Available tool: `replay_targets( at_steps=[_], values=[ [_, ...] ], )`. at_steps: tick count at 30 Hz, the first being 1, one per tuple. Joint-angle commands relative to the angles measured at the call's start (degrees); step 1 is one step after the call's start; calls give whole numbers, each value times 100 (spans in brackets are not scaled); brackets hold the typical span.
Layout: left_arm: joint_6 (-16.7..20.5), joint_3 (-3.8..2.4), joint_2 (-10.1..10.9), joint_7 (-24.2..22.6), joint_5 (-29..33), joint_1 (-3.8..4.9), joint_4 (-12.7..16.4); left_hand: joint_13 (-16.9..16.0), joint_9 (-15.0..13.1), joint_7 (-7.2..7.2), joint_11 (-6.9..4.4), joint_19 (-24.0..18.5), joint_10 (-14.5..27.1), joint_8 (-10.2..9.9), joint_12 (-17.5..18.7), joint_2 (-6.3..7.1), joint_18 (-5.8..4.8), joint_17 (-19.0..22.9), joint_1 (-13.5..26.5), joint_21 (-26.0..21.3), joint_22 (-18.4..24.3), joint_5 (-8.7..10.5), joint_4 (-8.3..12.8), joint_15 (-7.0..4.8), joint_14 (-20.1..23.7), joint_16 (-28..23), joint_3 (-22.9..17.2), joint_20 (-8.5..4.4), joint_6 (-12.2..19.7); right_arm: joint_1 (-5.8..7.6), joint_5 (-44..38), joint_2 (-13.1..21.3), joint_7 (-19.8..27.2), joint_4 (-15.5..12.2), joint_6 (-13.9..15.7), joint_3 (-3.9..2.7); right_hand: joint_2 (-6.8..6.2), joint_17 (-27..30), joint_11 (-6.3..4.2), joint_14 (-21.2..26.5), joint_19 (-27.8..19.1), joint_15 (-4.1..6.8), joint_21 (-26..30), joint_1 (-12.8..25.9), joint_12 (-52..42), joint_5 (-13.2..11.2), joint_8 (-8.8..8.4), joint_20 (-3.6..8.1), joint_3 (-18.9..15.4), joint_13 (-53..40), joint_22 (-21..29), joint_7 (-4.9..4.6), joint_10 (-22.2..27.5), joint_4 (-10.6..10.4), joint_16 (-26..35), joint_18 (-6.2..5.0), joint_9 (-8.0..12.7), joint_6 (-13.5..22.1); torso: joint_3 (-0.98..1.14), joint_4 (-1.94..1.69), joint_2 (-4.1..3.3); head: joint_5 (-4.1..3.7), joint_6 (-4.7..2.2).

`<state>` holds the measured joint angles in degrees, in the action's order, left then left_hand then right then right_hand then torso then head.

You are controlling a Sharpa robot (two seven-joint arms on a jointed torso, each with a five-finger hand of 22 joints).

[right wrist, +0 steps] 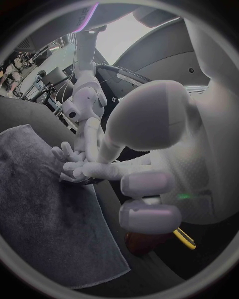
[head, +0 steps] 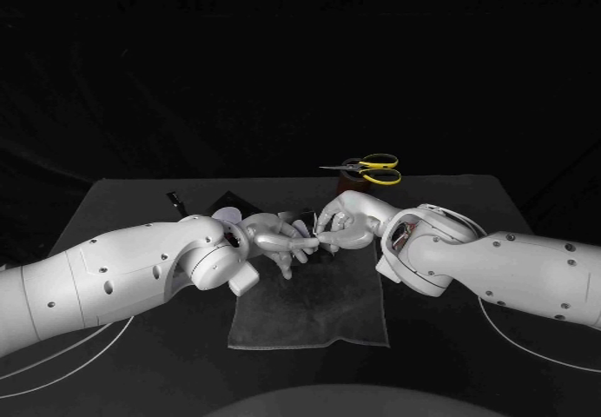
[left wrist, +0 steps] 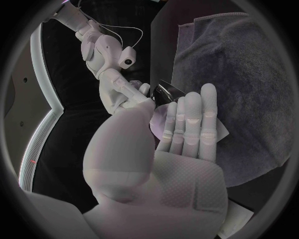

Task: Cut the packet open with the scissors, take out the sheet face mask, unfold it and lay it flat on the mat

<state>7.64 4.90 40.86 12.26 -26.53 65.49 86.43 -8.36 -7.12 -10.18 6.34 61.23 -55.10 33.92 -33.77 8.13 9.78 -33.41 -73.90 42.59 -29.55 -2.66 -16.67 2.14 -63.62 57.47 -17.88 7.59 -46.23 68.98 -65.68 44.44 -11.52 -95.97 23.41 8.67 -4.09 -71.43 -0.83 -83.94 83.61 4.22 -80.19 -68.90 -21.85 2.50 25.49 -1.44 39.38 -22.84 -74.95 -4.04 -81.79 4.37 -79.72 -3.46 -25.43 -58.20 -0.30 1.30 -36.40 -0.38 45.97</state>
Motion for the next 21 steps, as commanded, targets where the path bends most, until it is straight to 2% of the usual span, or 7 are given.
replay_targets(
  at_steps=[1, 4, 7, 10, 12, 14, 21],
  values=[
    [31, -3, -14, -9, -48, 1, 18, -9, -3, 24, -29, 24, 10, 24, -34, -43, 75, -8, -63, 33, -7, -15, 31, -4, -32, 20, -38, -15, -40, -1, 14, -4, 58, -17, 56, -4, 40, -1, -21, -297, 62, 52, -39, 29, -22, 29, 76, -15, 34, -2, -433, 55, -77, 8, -35, 57, -94, -83, -4, 4, 0, 6, 1],
    [37, -4, -20, -24, -49, 1, 24, -12, 4, 45, -47, 17, 33, 25, -50, -103, 76, -15, -187, 38, -13, -16, 47, -19, -27, 12, -169, -27, -43, -1, 19, -15, 44, -15, 44, -5, 40, -18, -22, -300, 66, 53, -46, 31, -24, 29, 78, -14, 40, -6, -441, 56, -80, 9, -46, 59, -95, -85, -2, 2, 0, 3, 2],
    [7, -4, -21, -79, -31, 1, 40, -7, 20, 30, -37, 7, 70, 9, -50, -92, 72, -20, -244, 40, -18, -16, 35, -15, -16, -1, -291, -31, -27, -1, 12, -35, 17, 0, 19, -5, 41, -37, -23, -303, 71, 54, -55, 34, -26, 29, 80, -13, 46, -10, -451, 57, -83, 12, -57, 61, -96, -87, -1, 0, 1, -1, -2],
    [-38, -5, -5, -157, -9, 0, 69, 3, 47, -26, 15, -35, 155, -36, -37, 66, 60, -22, -128, 20, -13, -12, 5, 28, 35, -29, -259, -7, 42, 0, 3, -52, -17, 29, 13, -5, 42, -62, -25, -308, 77, 56, -65, 36, -29, 30, 84, -11, 60, -19, -463, 59, -89, 18, -74, 64, -99, -90, -2, 3, 2, -1, -9],
    [-66, -6, 13, -190, -38, 0, 83, 3, 66, -61, 50, -64, 242, -70, -38, 294, 57, -27, -32, 1, -6, -12, 18, 58, 69, -44, -89, 17, 125, 0, -4, -57, -32, 42, 23, -5, 44, -86, -27, -312, 81, 57, -74, 37, -33, 30, 87, -9, 74, -27, -473, 61, -93, 25, -89, 66, -102, -93, -2, 2, 3, 0, -10],
    [-117, -7, 40, -212, -140, 0, 96, -17, 72, -75, 64, -74, 289, -74, -87, 395, 62, -39, -84, -6, -5, -12, 57, 73, 78, -39, 49, 36, 181, 0, -13, -59, -44, 53, 34, -5, 43, -105, -28, -315, 84, 58, -79, 38, -35, 30, 89, -8, 82, -32, -479, 61, -96, 30, -101, 67, -104, -94, 0, 2, 2, 9, -16],
    [-261, -7, 163, -233, -405, 0, 144, -65, 60, -75, 66, -81, 356, -21, -207, 408, 70, -62, -263, -9, -6, -12, 72, 78, 94, -31, 290, 51, 198, 6, -34, -42, -76, 56, 44, -5, 42, -114, -28, -317, 85, 59, -80, 40, -37, 30, 90, -7, 86, -35, -480, 62, -98, 32, -107, 67, -105, -95, 1, 1, 1, -1, -13]
  ],
)
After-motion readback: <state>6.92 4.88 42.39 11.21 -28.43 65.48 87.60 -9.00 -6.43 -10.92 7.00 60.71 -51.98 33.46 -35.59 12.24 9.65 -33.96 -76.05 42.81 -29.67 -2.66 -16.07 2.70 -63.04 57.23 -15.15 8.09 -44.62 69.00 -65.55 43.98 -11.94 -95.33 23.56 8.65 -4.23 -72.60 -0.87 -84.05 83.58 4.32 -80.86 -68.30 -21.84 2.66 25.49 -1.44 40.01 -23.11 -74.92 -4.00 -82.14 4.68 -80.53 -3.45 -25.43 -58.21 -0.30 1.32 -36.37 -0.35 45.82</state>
